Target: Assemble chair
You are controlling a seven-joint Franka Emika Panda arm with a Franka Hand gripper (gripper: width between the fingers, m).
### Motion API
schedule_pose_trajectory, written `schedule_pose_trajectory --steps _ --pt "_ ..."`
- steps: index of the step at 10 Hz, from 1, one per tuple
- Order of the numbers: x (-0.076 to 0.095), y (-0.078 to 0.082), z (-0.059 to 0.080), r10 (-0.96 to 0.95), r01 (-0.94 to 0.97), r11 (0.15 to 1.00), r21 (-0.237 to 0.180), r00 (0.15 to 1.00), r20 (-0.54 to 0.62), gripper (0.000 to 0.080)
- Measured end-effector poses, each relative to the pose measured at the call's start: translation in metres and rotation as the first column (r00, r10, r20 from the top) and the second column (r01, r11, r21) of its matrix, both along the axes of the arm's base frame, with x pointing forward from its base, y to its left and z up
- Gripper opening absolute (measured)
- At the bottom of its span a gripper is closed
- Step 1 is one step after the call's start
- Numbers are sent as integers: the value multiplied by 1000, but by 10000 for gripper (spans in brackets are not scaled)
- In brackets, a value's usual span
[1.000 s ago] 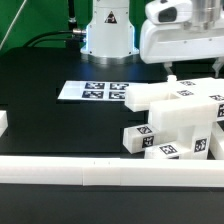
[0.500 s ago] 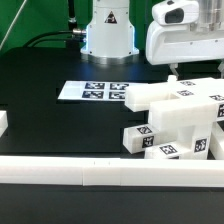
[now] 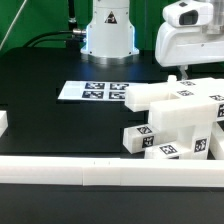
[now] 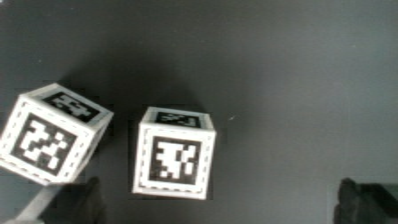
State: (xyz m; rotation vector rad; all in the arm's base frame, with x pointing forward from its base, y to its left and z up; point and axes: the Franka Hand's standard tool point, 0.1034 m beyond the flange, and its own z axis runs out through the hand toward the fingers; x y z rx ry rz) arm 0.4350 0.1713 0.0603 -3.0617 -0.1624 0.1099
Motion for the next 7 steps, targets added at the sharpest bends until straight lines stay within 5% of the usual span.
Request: schedule_pose_trajectory --steps 7 --pt "-3 -6 -14 37 -37 999 -2 999 -16 649"
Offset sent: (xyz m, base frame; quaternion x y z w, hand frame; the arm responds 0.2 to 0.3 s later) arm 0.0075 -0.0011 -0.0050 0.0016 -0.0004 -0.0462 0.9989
